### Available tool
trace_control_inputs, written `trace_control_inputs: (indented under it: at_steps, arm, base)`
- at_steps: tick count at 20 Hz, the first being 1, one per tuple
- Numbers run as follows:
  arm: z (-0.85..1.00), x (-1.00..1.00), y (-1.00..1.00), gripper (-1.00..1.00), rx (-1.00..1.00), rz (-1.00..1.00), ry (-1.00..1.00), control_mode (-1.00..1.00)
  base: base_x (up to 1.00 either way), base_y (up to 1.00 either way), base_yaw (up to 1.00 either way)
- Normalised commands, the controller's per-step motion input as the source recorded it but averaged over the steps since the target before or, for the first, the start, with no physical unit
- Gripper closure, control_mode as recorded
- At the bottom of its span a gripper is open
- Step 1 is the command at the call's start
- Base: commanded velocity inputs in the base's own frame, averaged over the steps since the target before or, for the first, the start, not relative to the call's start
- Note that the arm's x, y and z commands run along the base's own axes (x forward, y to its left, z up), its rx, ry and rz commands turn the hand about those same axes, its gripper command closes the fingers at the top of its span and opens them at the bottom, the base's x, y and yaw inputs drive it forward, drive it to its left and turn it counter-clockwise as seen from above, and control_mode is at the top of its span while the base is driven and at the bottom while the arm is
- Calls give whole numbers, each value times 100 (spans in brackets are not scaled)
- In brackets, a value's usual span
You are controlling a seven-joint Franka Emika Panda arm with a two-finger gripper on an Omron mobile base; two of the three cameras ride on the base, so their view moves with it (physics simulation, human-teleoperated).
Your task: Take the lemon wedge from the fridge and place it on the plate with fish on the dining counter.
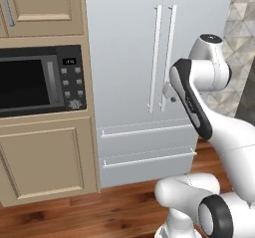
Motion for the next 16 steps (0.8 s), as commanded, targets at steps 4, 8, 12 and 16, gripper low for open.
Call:
trace_control_inputs:
  at_steps: [4, 8, 12, 16]
  arm:
    - [0, 22, -52, -100, 0, 0, 0, -100]
    - [0, 73, -54, -100, 0, 0, 0, -100]
    - [0, 100, -32, -100, 0, 0, -7, -100]
    - [12, 100, 15, -100, 0, 0, -28, -100]
  base:
    - [0, 0, 0]
    - [0, 0, 0]
    - [0, 0, 0]
    - [0, 0, 0]
